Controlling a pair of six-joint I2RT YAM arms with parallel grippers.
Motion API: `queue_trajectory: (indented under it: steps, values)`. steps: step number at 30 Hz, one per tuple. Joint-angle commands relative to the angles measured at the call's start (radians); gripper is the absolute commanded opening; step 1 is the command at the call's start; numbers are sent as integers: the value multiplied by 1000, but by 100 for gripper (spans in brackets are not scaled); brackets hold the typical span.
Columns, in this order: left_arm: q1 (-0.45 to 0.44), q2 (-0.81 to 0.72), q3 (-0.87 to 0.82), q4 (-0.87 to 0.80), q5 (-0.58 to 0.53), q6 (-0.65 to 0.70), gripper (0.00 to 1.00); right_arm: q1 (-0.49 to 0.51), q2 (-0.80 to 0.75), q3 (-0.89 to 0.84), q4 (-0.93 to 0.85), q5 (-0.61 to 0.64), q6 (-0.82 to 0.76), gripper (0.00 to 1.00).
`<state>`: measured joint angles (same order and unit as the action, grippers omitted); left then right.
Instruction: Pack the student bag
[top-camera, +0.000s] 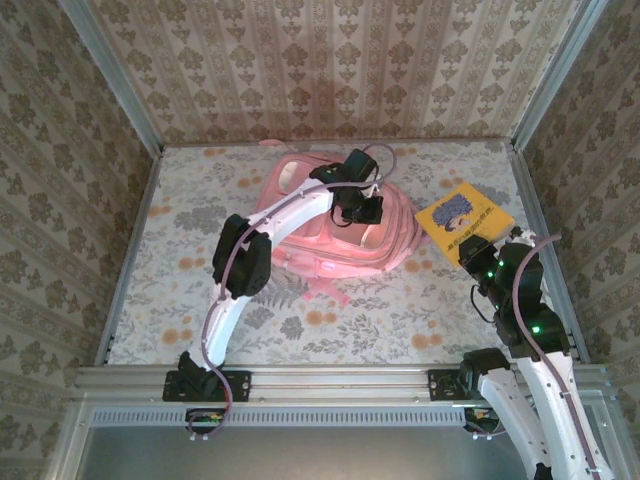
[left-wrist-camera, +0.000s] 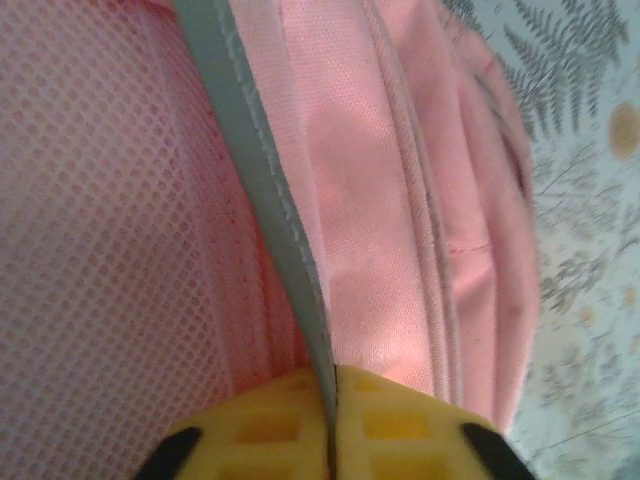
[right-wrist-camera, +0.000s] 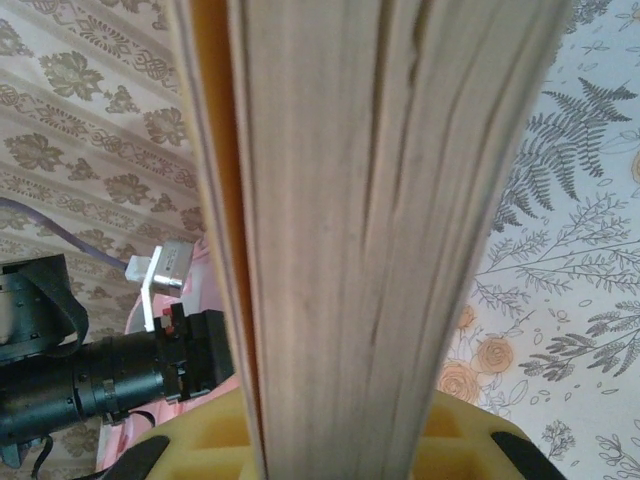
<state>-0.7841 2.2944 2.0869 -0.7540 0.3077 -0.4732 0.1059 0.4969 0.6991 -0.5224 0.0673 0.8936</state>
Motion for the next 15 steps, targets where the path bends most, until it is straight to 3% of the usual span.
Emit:
queue_trajectory:
  steps: [1,15]
  values:
    - [-2,6,52,-90,-90,55,0,5,-23,34,70,-22,11,0]
    - [38,-219,75,-123,-25,105,0,8,2,145,-38,33,-43,0]
